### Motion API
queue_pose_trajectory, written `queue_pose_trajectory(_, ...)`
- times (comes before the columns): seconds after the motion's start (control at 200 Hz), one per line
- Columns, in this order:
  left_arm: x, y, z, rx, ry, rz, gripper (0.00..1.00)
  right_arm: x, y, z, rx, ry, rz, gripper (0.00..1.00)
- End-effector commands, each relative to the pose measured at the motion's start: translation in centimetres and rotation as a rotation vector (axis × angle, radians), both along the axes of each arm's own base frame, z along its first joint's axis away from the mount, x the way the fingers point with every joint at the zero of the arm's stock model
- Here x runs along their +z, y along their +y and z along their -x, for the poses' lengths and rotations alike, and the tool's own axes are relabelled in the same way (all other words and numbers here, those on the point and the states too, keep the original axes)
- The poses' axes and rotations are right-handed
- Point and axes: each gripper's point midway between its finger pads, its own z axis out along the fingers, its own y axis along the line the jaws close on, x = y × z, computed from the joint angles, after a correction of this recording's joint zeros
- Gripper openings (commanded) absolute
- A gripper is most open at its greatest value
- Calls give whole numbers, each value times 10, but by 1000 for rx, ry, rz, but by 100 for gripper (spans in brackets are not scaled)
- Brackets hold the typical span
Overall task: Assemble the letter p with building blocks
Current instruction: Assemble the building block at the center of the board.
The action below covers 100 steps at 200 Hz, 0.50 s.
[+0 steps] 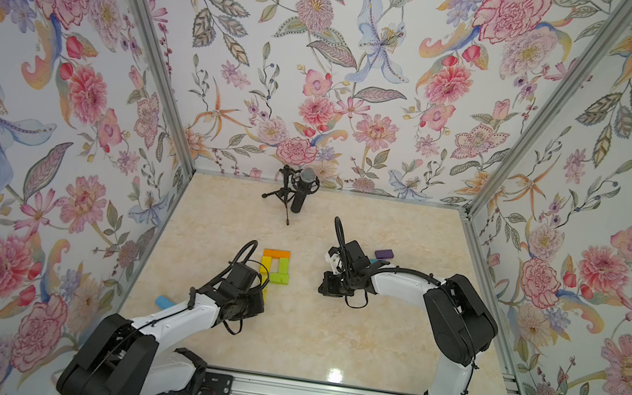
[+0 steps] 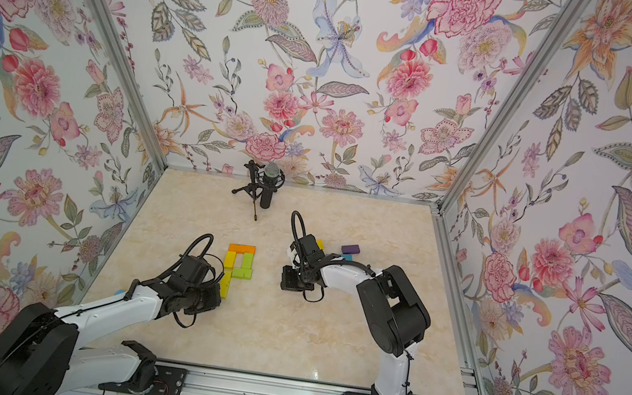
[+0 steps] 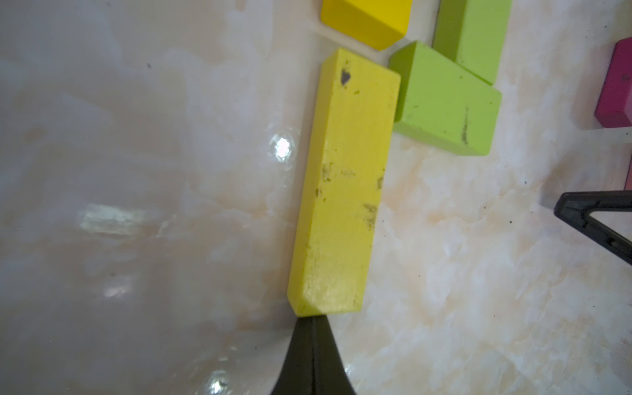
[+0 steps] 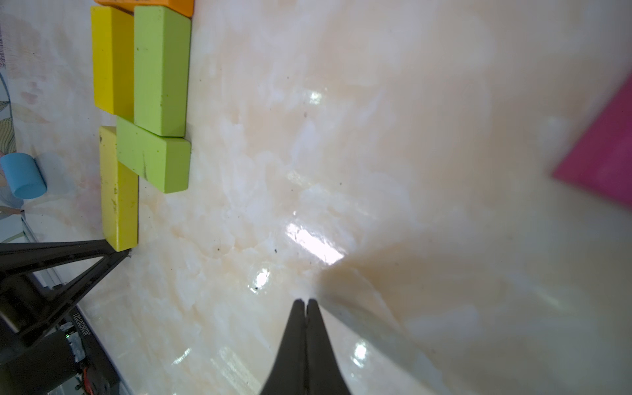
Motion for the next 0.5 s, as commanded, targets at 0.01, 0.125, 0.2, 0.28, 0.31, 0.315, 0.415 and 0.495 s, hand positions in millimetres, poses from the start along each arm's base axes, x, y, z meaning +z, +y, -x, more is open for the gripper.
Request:
queue_pose_trajectory(0.01, 2, -1, -5, -13, -10, -28, 0, -5, 0, -1, 8, 7, -4, 0)
queue_pose_trajectory(0.125, 2, -1, -6, -14, -9, -29, 0, -5, 0, 0, 9, 10, -8, 0)
queue_pose_trajectory(0.2, 2, -1, -6, -14, -8, -29, 0, -5, 0, -1, 8, 10, -9, 0)
queue_pose_trajectory(0.28, 2, -1, -6, -16, -7, -32, 0, -6, 0, -1, 9, 11, -9, 0)
queue_pose_trajectory(0.31, 2, -1, -6, -15, -7, -30, 0, -6, 0, -1, 9, 11, -9, 0)
queue_pose_trajectory(0.315, 2, -1, -6, -14, -7, -30, 0, -6, 0, -1, 10, 12, -9, 0)
queue_pose_trajectory(0.415, 2, -1, -7, -12, -9, -33, 0, -6, 1, -1, 10, 11, -11, 0)
queue_pose_trajectory(0.495, 2, -1, -7, -13, -6, -35, 0, -7, 1, -1, 12, 15, -12, 0)
